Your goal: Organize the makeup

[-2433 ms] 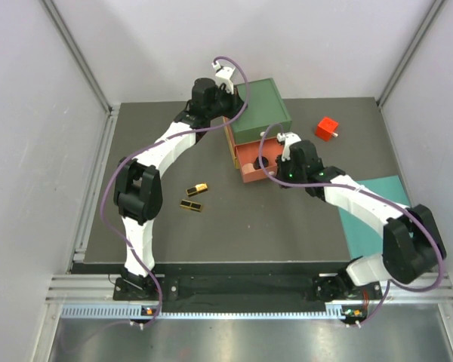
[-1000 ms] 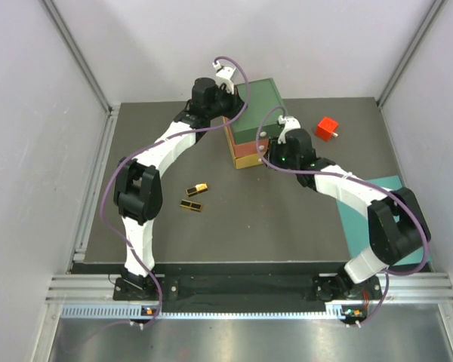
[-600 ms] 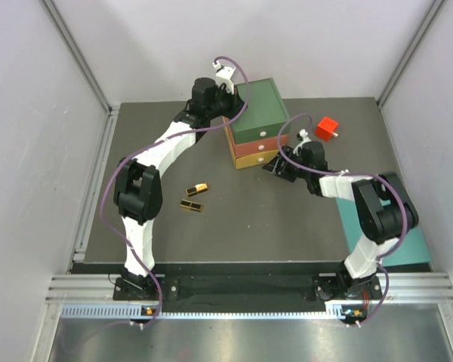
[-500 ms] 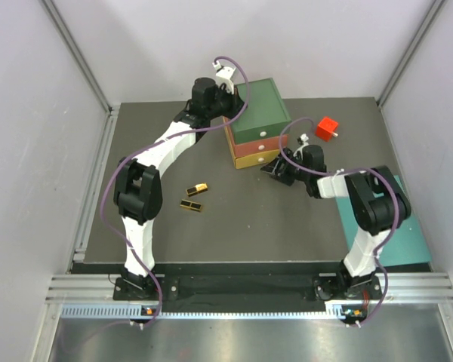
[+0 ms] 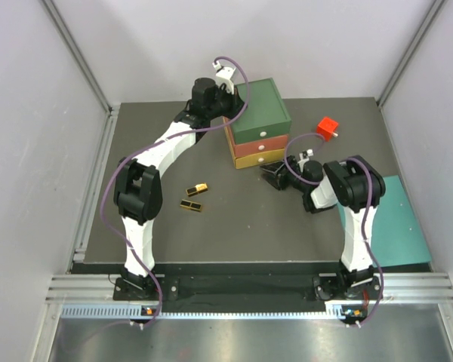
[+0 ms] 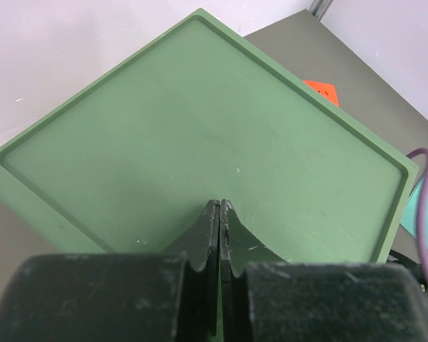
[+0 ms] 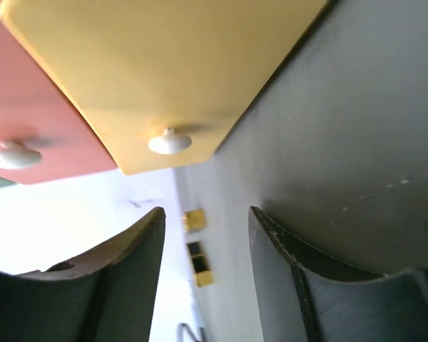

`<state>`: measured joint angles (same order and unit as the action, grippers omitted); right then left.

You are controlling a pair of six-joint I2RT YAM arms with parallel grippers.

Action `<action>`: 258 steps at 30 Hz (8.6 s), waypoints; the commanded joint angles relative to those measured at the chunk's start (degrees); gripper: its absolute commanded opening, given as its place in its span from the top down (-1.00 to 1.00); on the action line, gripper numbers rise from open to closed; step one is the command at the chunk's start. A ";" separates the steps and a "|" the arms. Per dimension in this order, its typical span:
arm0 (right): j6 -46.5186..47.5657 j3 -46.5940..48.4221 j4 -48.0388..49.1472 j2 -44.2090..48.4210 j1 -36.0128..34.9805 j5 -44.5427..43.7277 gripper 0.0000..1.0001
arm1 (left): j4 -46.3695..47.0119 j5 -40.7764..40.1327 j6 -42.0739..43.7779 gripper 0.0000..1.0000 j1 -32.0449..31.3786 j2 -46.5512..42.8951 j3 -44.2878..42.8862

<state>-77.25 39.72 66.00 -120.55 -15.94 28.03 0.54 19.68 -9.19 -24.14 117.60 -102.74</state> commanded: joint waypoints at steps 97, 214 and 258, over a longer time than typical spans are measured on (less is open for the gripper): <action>-22.41 -17.48 22.95 5.68 -2.07 -11.16 0.95 | -20.49 -3.42 2.16 1.00 1.20 5.36 5.09; 86.04 62.85 -93.85 -9.00 -42.06 -16.69 1.00 | -19.43 -3.16 1.63 1.00 1.20 3.86 7.91; 95.71 31.82 -89.38 28.10 -29.50 -51.67 1.00 | -20.49 -2.90 2.16 1.00 1.20 7.64 3.25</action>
<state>15.09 68.62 -27.68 -90.85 -46.63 -16.27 0.30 20.10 -8.84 -23.92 118.39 -103.79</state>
